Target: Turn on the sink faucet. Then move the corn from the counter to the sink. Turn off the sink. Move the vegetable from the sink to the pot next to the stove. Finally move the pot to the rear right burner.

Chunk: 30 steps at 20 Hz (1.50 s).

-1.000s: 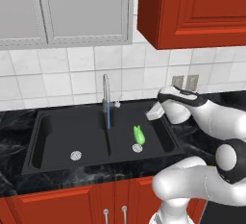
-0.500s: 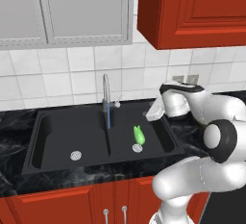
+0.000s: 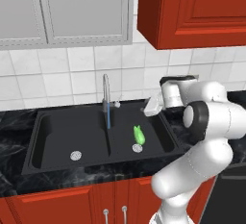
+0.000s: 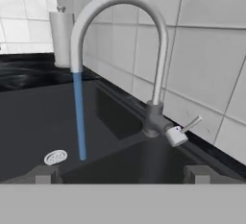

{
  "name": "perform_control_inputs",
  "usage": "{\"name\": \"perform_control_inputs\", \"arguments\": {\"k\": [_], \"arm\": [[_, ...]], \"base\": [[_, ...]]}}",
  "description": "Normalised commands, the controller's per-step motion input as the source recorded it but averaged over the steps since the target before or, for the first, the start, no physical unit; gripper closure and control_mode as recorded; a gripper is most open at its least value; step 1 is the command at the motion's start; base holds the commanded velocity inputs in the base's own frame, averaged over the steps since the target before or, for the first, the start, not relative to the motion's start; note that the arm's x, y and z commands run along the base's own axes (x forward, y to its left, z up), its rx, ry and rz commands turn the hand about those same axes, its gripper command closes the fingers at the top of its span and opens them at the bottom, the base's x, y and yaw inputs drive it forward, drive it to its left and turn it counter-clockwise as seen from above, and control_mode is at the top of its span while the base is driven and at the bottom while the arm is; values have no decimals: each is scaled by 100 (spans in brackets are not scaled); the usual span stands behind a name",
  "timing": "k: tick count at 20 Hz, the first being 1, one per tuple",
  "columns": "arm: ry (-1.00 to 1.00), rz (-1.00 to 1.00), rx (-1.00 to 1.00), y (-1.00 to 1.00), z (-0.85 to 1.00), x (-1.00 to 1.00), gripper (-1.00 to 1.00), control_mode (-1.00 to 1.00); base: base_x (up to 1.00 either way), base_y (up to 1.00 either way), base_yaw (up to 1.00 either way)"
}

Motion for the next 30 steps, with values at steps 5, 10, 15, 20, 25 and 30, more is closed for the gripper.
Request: {"name": "perform_control_inputs", "arguments": {"k": [5, 10, 15, 20, 25, 30], "arm": [[-1, 4, 2, 8, 0, 18, -100, -100], [-11, 3, 0, 34, 0, 22, -100, -100], [-3, 1, 0, 23, -4, 17, -100, -100], [-1, 0, 0, 14, -15, 32, -100, -100], [0, 2, 0, 1, -11, 34, -100, -100], [0, 5, 0, 0, -4, 34, -100, -100]], "base": [[0, 0, 0], [0, 0, 0], [0, 0, 0], [0, 0, 0], [0, 0, 0], [0, 0, 0]]}}
